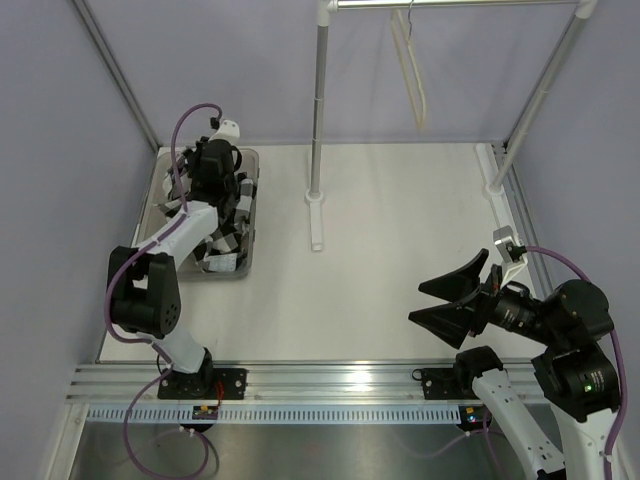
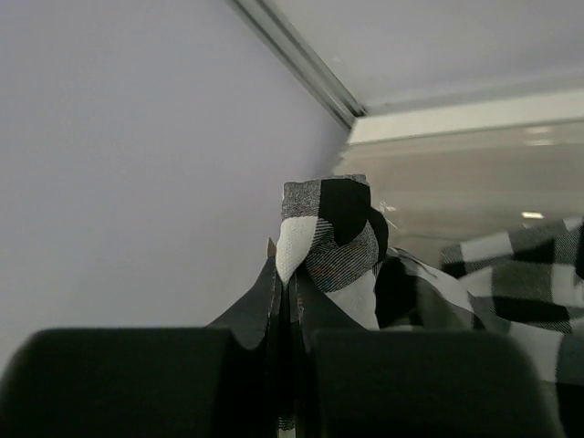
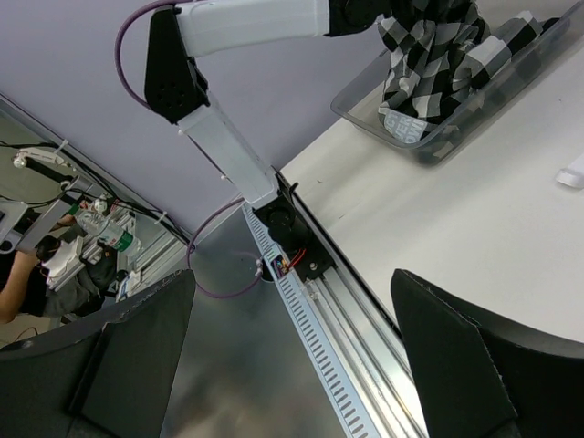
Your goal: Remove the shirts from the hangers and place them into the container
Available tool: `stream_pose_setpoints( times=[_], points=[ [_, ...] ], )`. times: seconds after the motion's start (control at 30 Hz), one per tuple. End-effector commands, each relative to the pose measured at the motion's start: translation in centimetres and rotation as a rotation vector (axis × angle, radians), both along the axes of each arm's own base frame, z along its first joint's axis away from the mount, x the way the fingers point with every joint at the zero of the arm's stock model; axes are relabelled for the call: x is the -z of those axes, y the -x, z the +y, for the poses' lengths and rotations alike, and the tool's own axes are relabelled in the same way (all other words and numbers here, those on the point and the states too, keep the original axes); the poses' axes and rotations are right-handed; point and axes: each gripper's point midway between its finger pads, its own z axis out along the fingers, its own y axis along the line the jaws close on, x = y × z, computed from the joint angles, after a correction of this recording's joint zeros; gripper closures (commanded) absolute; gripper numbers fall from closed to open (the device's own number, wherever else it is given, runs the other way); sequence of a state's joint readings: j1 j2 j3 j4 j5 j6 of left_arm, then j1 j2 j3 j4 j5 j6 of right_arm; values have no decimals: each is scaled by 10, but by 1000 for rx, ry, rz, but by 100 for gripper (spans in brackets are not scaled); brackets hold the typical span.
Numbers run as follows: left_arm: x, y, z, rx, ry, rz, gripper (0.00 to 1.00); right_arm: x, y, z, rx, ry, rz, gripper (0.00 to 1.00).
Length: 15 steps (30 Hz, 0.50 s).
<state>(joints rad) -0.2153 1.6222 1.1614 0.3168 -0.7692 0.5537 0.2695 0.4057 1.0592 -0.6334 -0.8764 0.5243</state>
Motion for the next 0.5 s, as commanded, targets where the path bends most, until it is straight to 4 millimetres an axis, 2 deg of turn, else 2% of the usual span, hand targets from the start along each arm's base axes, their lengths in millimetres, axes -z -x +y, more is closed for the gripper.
stream_pose_setpoints(
  times=[0.0,0.03,0.1,0.13,0.17,0.2,0.23,0.3,0.47],
  points=[
    [21,-11,-13,56,209,55,100,-9,9,0,-20,-11,-22,2],
    [33,-15,-16,45,245,82,100,-10,9,0,-20,-10,-24,2],
    [42,-17,-20,53,295,101,100,-12,9,0,-19,-13,-24,2],
    [52,-22,-28,80,371,104,100,-13,10,-1,-20,-14,-28,2],
    [58,-21,-23,72,422,140,100,-13,10,-1,-19,-13,-28,2],
    [66,-23,-29,79,511,158,100,-13,9,-1,-15,-12,-30,2],
    [82,-27,-39,121,571,224,100,-13,9,-1,-14,-11,-29,2],
    [94,-22,-47,116,657,287,100,-12,7,-1,-11,-9,-31,2],
    [147,12,-60,44,801,418,100,-16,11,-2,-6,-14,-51,1]
  ],
)
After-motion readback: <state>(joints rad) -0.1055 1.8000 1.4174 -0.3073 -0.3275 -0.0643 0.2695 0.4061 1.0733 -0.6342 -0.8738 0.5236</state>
